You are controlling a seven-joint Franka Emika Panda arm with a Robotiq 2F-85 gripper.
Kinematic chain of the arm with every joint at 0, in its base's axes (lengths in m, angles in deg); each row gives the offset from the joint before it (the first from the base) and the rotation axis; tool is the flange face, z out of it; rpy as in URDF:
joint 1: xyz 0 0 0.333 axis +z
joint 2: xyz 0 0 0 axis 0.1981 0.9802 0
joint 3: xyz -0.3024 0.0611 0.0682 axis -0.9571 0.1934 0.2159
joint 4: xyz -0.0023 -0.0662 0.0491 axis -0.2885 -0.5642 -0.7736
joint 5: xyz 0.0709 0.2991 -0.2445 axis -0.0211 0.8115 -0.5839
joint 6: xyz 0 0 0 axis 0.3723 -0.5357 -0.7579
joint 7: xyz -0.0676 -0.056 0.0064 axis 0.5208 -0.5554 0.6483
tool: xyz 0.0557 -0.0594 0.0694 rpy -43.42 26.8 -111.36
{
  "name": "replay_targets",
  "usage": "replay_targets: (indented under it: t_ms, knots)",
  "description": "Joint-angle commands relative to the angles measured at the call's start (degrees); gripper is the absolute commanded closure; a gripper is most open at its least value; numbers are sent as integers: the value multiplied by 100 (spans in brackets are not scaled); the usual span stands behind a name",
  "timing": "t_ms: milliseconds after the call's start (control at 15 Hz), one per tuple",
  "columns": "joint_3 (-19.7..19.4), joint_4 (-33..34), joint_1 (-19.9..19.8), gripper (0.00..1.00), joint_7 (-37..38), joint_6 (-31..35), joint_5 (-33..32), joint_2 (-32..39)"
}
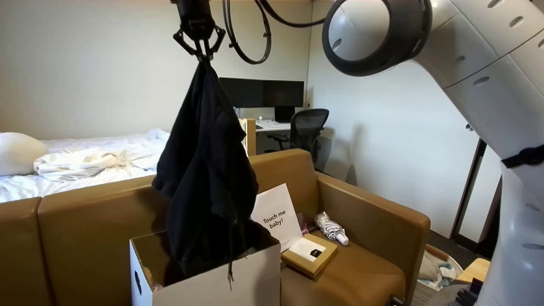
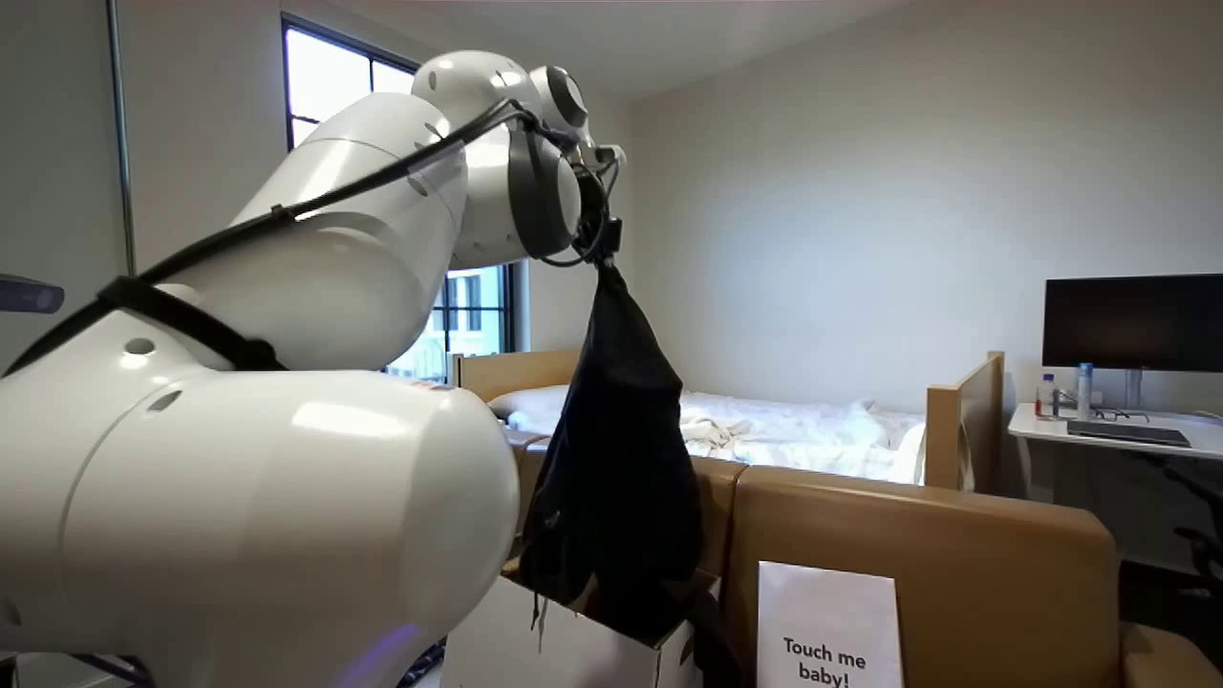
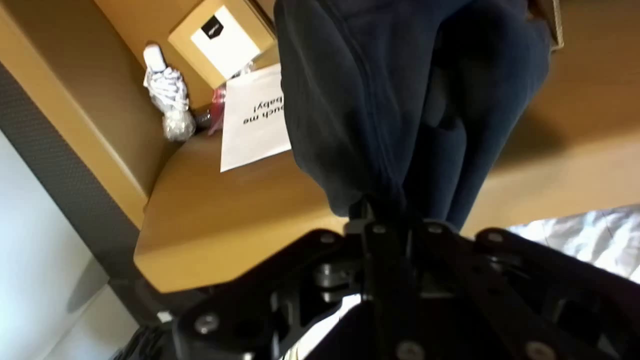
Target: Put the black object inside the box
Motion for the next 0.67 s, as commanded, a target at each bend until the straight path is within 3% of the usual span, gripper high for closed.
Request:
replay_targets:
  t_ms: [0, 200, 267, 333, 533, 600]
  knots:
    - [460, 434, -618, 95, -391, -345, 570, 765]
    - [647, 448, -884, 95, -463, -651, 871, 1448]
    - [712, -286, -948, 95, -456, -396, 958, 1296]
    - [744, 423, -997, 95, -522, -799, 1043, 1873]
    - [834, 435, -1013, 95, -661, -1263, 1177, 2364]
    - [897, -248, -1004, 95, -763, -1157, 1150, 2079]
